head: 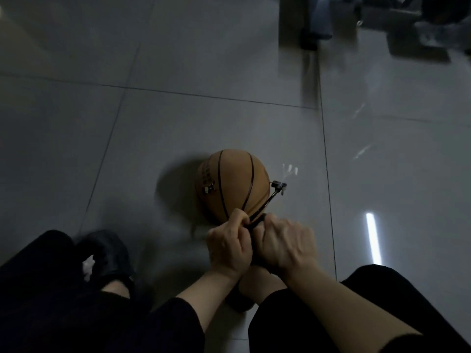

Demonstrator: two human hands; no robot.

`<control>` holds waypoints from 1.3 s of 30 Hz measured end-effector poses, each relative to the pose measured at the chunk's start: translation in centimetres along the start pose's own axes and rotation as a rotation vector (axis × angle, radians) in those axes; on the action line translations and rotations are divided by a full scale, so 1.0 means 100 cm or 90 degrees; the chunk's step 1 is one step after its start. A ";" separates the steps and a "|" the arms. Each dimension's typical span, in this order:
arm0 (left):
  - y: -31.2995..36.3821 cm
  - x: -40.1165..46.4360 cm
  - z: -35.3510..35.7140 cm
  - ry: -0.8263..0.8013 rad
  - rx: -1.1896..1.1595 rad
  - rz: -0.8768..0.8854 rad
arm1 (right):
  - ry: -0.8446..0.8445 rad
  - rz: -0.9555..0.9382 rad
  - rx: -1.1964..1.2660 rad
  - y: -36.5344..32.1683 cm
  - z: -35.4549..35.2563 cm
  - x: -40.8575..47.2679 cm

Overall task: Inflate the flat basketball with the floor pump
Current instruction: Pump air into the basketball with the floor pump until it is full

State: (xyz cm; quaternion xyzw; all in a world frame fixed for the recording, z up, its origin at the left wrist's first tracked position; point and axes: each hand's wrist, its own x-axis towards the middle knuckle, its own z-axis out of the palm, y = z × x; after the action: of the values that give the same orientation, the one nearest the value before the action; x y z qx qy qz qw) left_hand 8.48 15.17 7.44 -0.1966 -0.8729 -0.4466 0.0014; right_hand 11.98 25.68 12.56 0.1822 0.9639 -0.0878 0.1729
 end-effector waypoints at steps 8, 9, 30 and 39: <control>0.015 -0.006 -0.051 -0.094 0.100 -0.073 | -0.046 -0.030 0.007 -0.025 -0.023 -0.019; 0.025 -0.007 -0.057 -0.093 0.081 -0.058 | -0.042 -0.027 0.021 -0.023 -0.030 -0.028; 0.014 -0.004 -0.010 -0.016 -0.007 -0.006 | -0.026 -0.024 0.011 -0.001 -0.015 -0.020; 0.037 -0.011 -0.002 -0.113 0.038 -0.018 | -0.055 0.056 0.033 0.017 -0.008 -0.030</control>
State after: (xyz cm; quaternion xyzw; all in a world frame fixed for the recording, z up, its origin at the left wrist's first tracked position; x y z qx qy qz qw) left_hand 10.74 16.62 10.23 -0.2228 -0.8852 -0.4013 -0.0764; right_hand 15.02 26.44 14.27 0.2245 0.9442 -0.1126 0.2131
